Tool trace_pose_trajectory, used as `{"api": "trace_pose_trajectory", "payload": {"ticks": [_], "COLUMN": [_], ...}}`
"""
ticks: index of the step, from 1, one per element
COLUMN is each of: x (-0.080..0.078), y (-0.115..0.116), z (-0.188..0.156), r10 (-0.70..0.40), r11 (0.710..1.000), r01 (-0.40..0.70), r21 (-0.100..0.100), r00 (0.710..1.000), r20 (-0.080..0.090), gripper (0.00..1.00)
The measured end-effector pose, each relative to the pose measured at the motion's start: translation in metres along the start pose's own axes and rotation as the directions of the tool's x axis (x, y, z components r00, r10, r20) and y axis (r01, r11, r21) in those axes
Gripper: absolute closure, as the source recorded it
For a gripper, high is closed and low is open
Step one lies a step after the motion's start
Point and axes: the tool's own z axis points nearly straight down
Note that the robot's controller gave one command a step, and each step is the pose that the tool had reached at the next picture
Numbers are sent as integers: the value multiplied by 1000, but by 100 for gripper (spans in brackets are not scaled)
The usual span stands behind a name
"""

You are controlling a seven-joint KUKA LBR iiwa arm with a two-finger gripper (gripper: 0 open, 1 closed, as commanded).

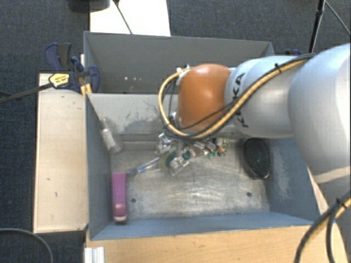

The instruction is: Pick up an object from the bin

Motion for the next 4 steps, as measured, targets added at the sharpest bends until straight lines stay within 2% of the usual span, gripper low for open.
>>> {"api": "trace_pose_trajectory", "payload": {"ticks": [2,4], "x": [-3,-6], "y": [-1,-2], "z": [-38,-44], "r10": [9,19], "r11": [1000,1000], "r01": [-9,-19], "r21": [1,1], "r00": [1000,1000], "r20": [0,2], "gripper": [100,100]}}
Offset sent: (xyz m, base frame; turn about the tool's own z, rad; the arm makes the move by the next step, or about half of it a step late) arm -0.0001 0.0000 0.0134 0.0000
